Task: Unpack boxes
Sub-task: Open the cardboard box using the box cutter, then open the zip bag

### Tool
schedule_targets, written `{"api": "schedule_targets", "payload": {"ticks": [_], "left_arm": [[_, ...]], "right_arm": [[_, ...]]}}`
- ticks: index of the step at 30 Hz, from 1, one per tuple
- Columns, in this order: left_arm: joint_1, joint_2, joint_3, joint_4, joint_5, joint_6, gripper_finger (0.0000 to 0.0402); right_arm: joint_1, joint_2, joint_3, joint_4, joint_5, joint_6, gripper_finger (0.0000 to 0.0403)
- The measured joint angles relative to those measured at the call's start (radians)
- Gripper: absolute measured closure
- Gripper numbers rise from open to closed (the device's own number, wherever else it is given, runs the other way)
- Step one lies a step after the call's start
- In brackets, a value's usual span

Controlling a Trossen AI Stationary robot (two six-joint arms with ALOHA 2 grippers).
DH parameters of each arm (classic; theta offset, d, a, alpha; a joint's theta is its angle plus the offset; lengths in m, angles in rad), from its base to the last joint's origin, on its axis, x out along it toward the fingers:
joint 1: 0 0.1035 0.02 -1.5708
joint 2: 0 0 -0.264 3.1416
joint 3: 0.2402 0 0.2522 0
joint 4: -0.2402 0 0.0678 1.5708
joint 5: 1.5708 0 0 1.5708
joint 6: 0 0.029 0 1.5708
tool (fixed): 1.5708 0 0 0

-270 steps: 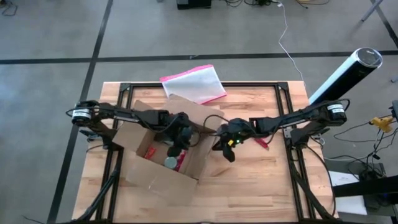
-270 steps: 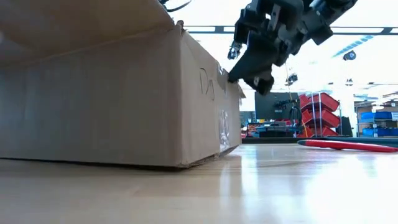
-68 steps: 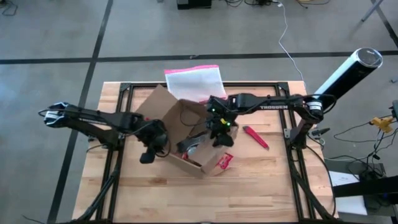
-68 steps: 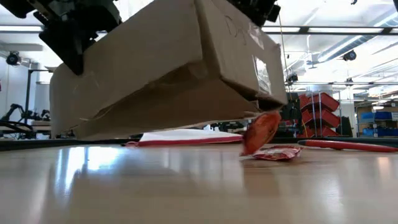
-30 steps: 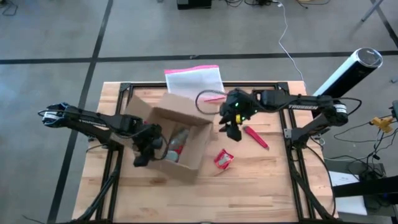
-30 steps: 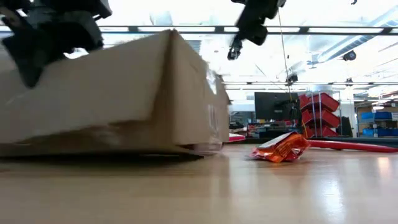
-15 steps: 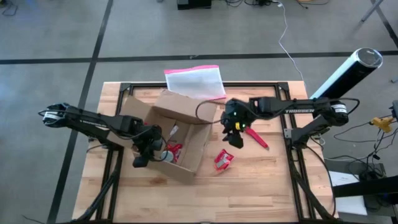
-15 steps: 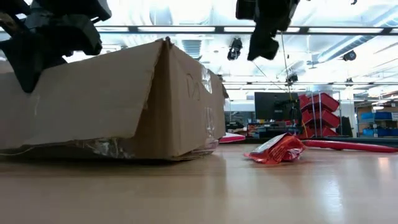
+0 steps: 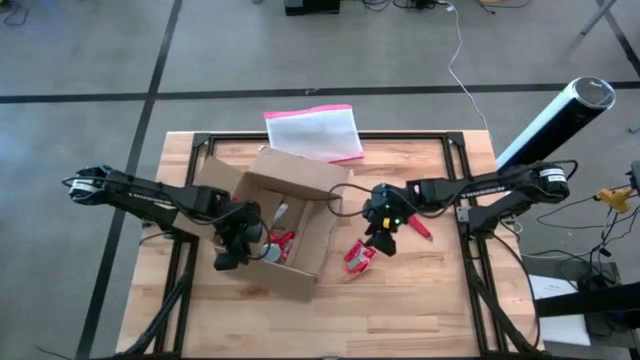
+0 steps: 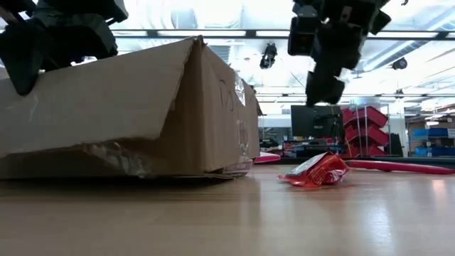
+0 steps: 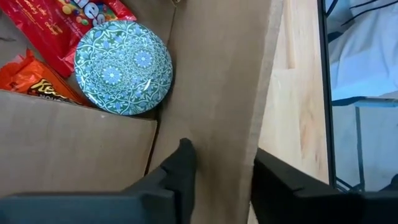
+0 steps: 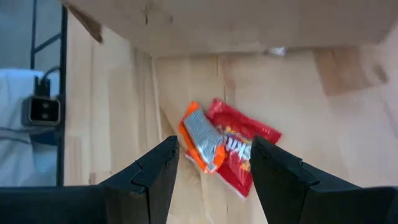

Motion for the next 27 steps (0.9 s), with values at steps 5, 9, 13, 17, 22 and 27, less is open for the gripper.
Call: {"api": "schedule_targets", "payload": {"ticks": [5, 9, 13, 17, 22, 27], "left_arm": [[0.001, 0.000, 0.001, 0.005, 0.000, -0.037, 0.0218], [0.001, 0.000, 0.001, 0.009, 0.033, -0.070, 0.0171], [-0.001, -0.001, 0.008, 0.028, 0.079, -0.095, 0.0136], [-0.001, -0.001, 0.035, 0.038, 0.082, -0.095, 0.0119], [-0.001, -0.001, 0.085, 0.059, 0.047, -0.092, 0.0118], [0.003, -0.002, 0.150, 0.044, -0.044, -0.058, 0.0124]], "right_arm": [[-0.003, 0.000, -0.017, 0.040, 0.009, -0.012, 0.0226], [-0.002, 0.000, -0.017, 0.073, 0.046, -0.027, 0.0226], [-0.004, 0.000, -0.017, 0.095, 0.055, -0.054, 0.0226], [-0.019, 0.000, -0.016, 0.096, 0.056, -0.070, 0.0226], [-0.047, 0.000, -0.016, 0.095, 0.056, -0.090, 0.0226], [-0.099, -0.004, -0.016, 0.094, 0.056, -0.113, 0.0226]]}}
